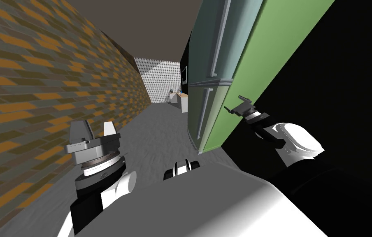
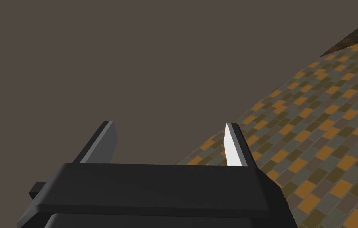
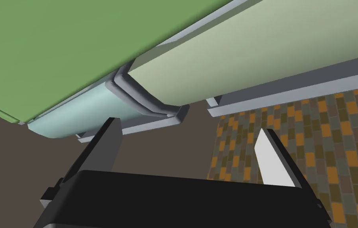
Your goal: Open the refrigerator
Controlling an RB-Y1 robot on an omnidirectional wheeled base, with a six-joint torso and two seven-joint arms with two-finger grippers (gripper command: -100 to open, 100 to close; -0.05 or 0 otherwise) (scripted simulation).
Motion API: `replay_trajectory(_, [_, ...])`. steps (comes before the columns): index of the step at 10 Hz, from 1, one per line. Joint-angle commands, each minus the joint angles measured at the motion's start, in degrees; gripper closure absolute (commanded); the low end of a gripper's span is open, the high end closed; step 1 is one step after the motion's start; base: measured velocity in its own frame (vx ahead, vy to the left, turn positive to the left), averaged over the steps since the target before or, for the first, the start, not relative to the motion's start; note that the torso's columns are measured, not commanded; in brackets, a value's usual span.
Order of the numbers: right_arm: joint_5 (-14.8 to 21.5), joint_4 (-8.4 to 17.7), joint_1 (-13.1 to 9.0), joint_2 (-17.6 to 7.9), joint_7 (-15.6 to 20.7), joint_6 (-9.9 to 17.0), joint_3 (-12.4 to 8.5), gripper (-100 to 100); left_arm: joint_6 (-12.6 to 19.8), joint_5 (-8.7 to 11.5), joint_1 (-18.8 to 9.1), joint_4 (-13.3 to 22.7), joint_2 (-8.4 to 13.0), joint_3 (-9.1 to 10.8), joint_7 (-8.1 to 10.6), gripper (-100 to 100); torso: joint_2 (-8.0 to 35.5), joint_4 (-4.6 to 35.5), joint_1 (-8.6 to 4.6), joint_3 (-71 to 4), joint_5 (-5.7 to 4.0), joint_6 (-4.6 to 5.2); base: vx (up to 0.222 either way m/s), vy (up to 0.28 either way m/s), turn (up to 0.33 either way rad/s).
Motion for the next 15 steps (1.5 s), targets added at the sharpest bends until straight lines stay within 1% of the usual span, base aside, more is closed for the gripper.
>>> replay_trajectory(1, [2.82,1.72,-1.4,-3.6,1.68,1.09,-4.28,-100,0.0,0.0,0.0,0.0,0.0,0.0,0.0,0,0.05,0.02,0.02,0.04,0.01,0.01,0.084,0.119,0.204])
replay_trajectory(4, [5.46,3.78,-2.9,-6.78,3.68,1.63,-8.63,-100,0.0,0.0,0.0,0.0,0.0,0.0,0.0,0,-0.06,-0.02,-0.05,-0.03,-0.02,0.01,0.086,0.1,0.194])
replay_trajectory(6, [7.0,4.89,-3.75,-8.57,4.83,1.93,-11.16,-100,0.0,0.0,0.0,0.0,0.0,0.0,0.0,0,-0.34,-0.02,0.06,-0.33,0.21,-0.23,0.057,0.08,0.152])
replay_trajectory(8, [8.37,5.76,-4.45,-10.12,5.82,2.18,-13.33,-100,0.0,0.0,-0.01,0.0,0.0,0.0,0.0,0,-0.75,-0.07,0.03,-0.73,0.38,-0.41,0.045,0.057,0.176])
replay_trajectory(10, [9.5,6.38,-4.97,-11.39,6.6,2.38,-15.04,-100,0.0,0.0,0.01,0.0,0.01,0.01,0.0,0,-0.44,-0.12,-0.04,-0.33,0.05,-0.09,0.076,0.053,0.069])
replay_trajectory(11, [10.3,6.78,-5.3,-12.28,7.13,2.52,-16.21,-100,0.0,0.0,0.0,0.0,0.0,0.01,0.0,0,-0.49,-0.14,0.04,-0.44,0.15,-0.29,0.067,0.07,0.113])
replay_trajectory(12, [9.89,6.5,-4.84,-11.86,6.48,2.42,-15.41,-100,0.0,0.0,0.0,0.0,0.0,0.01,0.0,0,-0.65,-0.2,0.13,-0.56,0.22,-0.42,0.021,0.025,0.012])
replay_trajectory(13, [10.86,8.62,-4.92,-13.78,6.33,3.84,-15.38,-100,0.0,0.0,0.0,0.0,0.01,0.01,0.0,0,-0.54,-0.22,0.0,-0.45,0.08,-0.25,-0.071,0.043,0.135])
replay_trajectory(14, [11.15,9.34,-4.94,-14.41,6.25,4.28,-15.32,-100,0.01,0.0,-0.02,0.01,0.0,0.0,0.0,0,-0.5,-0.2,-0.07,-0.53,0.17,-0.5,-0.105,0.015,0.216])
replay_trajectory(15, [11.74,10.77,-4.97,-15.66,6.09,5.16,-15.19,-100,0.01,0.0,-0.02,0.01,0.01,0.01,0.0,0,-0.62,-0.2,-0.06,-0.59,0.22,-0.47,-0.104,-0.006,0.237])
